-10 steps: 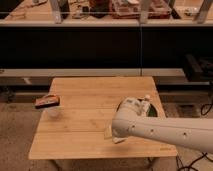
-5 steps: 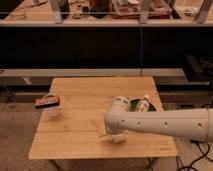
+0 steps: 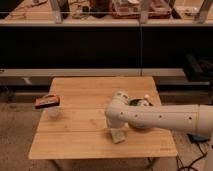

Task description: Wipe the white sponge on the table

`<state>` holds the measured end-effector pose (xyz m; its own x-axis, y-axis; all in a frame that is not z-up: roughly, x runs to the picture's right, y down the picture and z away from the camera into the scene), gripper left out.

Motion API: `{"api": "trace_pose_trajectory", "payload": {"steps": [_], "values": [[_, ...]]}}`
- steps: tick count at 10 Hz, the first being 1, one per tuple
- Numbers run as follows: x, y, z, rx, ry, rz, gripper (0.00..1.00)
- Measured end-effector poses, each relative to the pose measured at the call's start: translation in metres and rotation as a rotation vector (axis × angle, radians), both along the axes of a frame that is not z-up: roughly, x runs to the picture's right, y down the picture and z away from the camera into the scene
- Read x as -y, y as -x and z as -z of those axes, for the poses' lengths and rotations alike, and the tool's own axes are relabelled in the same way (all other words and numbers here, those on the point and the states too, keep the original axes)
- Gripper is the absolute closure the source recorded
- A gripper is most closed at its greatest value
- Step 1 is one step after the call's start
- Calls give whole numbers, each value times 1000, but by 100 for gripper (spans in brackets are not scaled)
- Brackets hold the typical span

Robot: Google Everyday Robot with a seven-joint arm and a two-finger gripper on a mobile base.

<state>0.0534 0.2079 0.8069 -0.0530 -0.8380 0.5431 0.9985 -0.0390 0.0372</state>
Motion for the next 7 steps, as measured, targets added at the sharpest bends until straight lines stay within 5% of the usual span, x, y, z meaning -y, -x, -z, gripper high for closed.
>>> {"api": "trace_pose_trajectory", "payload": {"steps": [1, 4, 7], "values": [[1, -3, -5, -6, -5, 7, 22], [6, -4, -15, -6, -26, 9, 51], [1, -4, -14, 20, -31, 25, 54]]}}
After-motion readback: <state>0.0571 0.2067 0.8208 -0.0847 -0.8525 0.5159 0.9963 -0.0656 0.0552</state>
